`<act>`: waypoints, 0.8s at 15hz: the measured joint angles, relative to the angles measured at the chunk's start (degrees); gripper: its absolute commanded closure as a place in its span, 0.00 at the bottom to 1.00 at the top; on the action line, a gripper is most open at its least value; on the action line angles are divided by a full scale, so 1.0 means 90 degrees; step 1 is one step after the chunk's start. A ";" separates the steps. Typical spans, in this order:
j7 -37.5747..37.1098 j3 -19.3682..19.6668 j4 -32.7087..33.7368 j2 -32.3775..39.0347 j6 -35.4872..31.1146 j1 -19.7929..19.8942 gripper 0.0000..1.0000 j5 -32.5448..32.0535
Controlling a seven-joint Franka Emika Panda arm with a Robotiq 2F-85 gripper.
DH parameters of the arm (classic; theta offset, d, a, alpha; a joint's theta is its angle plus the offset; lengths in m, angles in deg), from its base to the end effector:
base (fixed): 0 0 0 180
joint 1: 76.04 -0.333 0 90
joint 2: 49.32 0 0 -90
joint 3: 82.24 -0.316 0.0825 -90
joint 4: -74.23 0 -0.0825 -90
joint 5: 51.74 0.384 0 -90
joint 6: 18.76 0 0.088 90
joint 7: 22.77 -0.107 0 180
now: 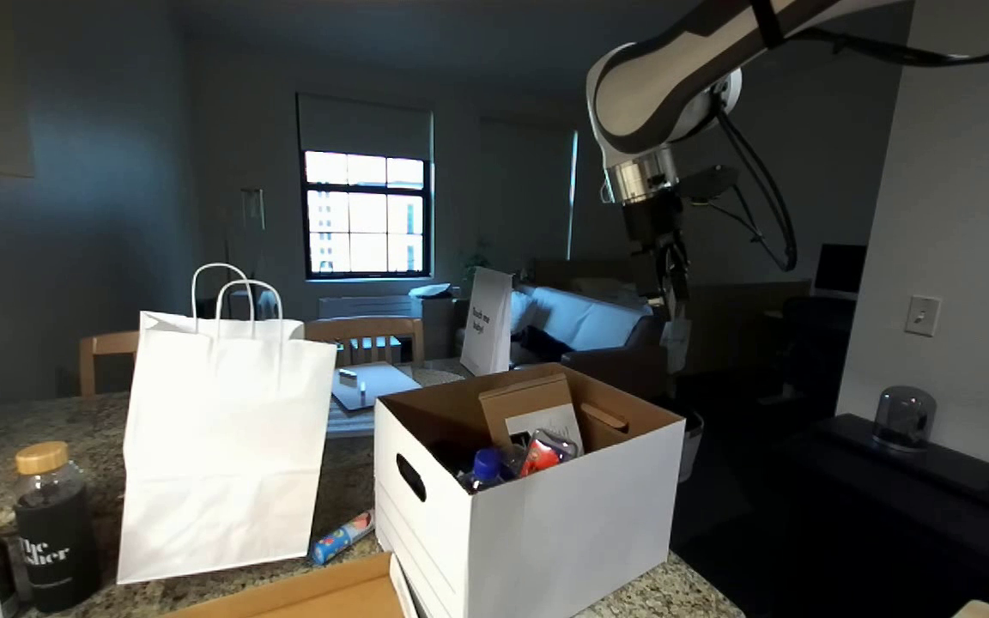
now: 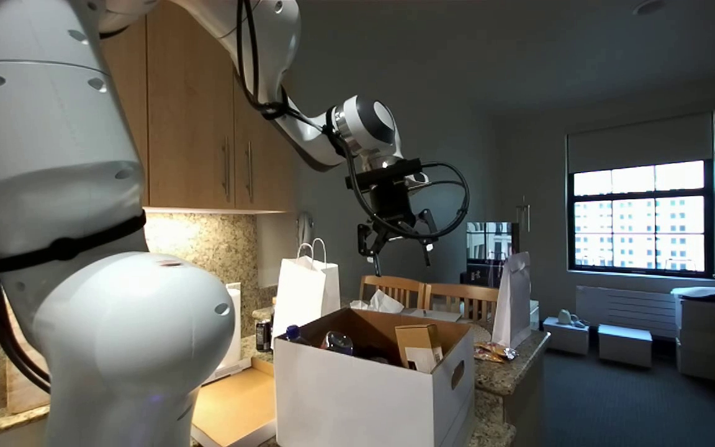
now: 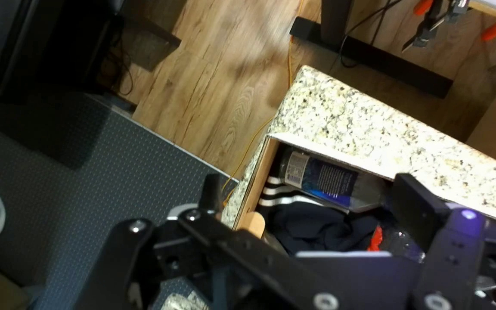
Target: Remove smaller box and three bottles from the bigger box and you put them on the table
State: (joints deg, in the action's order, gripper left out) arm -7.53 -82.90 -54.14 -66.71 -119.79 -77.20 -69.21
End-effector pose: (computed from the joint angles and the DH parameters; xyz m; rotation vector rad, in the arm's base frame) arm 0.4426 -0.0121 0.4820 2.8003 0.5414 -0.2967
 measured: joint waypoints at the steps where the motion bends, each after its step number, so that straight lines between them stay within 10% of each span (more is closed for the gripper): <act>1: 0.0050 -0.0029 0.0002 -0.0007 -0.0179 -0.0069 0.00 -0.0135; 12: 0.2801 0.0272 0.1218 0.1078 -0.1297 -0.0486 0.00 0.0374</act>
State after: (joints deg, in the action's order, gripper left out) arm 17.68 -80.45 -43.17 -57.01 -131.46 -81.57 -65.85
